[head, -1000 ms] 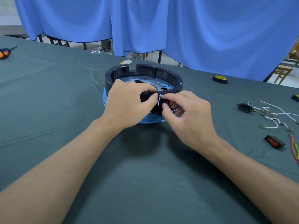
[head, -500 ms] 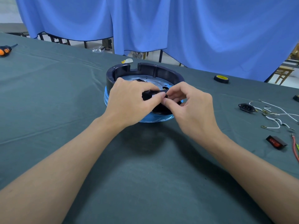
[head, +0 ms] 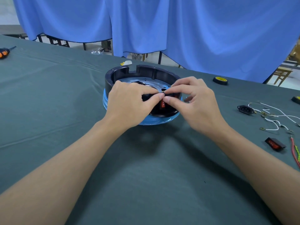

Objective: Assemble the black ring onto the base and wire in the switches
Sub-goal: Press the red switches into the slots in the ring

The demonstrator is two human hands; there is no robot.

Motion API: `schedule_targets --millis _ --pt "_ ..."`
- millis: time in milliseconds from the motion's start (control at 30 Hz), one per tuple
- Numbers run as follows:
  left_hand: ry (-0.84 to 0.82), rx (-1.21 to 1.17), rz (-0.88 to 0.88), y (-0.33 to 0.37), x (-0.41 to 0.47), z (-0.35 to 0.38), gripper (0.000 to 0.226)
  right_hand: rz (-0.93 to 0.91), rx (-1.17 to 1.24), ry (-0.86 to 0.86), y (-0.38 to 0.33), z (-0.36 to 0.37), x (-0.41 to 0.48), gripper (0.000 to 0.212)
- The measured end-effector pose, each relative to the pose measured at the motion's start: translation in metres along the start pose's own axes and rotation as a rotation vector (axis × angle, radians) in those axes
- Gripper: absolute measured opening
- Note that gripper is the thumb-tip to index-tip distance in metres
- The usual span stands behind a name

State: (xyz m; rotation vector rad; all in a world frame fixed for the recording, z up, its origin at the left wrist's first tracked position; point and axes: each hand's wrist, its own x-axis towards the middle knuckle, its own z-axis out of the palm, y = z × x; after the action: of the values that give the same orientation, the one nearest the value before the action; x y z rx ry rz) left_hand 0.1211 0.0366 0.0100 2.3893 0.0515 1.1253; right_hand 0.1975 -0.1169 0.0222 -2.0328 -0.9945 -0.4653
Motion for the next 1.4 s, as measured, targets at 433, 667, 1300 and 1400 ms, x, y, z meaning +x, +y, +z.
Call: schedule_targets --millis 433,667,1300,1400 --pt "-0.118 0.082 0.052 -0.005 0.000 -0.006 0.043 -0.086 -0.042 -0.291 0.007 -0.014 0.024 0.022" --pt "-0.118 0.121 0.024 -0.005 0.000 -0.004 0.037 -0.093 -0.061 -0.284 0.009 -0.013 0.023 0.018" --pt "-0.170 0.012 -0.082 0.001 0.001 -0.005 0.035 -0.076 -0.044 -0.204 0.015 -0.005 0.021 0.018" --pt "-0.142 -0.045 -0.085 -0.001 0.001 -0.004 0.032 -0.077 -0.037 -0.163 0.016 -0.003 0.021 0.017"
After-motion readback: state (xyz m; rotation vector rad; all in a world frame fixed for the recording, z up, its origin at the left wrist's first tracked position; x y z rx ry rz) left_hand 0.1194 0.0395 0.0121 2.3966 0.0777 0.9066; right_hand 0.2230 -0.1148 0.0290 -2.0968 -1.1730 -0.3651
